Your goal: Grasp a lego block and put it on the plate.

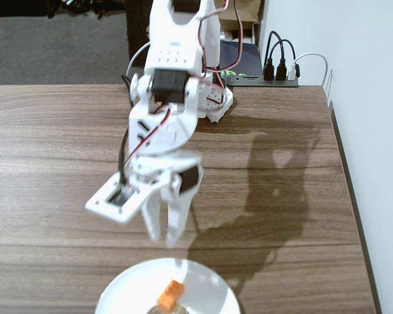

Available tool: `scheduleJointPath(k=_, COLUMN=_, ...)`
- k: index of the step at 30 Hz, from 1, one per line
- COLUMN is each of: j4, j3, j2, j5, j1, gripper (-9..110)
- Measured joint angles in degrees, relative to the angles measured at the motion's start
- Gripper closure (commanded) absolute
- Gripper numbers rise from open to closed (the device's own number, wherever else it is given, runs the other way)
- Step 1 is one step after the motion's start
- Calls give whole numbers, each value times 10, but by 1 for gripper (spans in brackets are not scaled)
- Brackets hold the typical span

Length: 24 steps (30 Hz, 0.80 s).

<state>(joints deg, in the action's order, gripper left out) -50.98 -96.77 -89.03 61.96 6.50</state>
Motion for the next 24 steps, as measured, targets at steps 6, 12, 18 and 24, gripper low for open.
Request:
scheduleJointPath(k=6, j4=-17, j3=-123, j2=-141, j5=-43, j1=1, gripper=101)
scheduleJointPath(k=12, j4=-18, j3=-242, j2=-265, j5=-97, j1=-8, gripper=101)
scheduleJointPath(k=18, j4=-20, j3=-351, j2=-388, j5=-178, j1=-25, gripper=101)
scheduleJointPath(k=24, j4=-29, j3=-438, j2=-489, j5=-257, j1=-30, gripper=101)
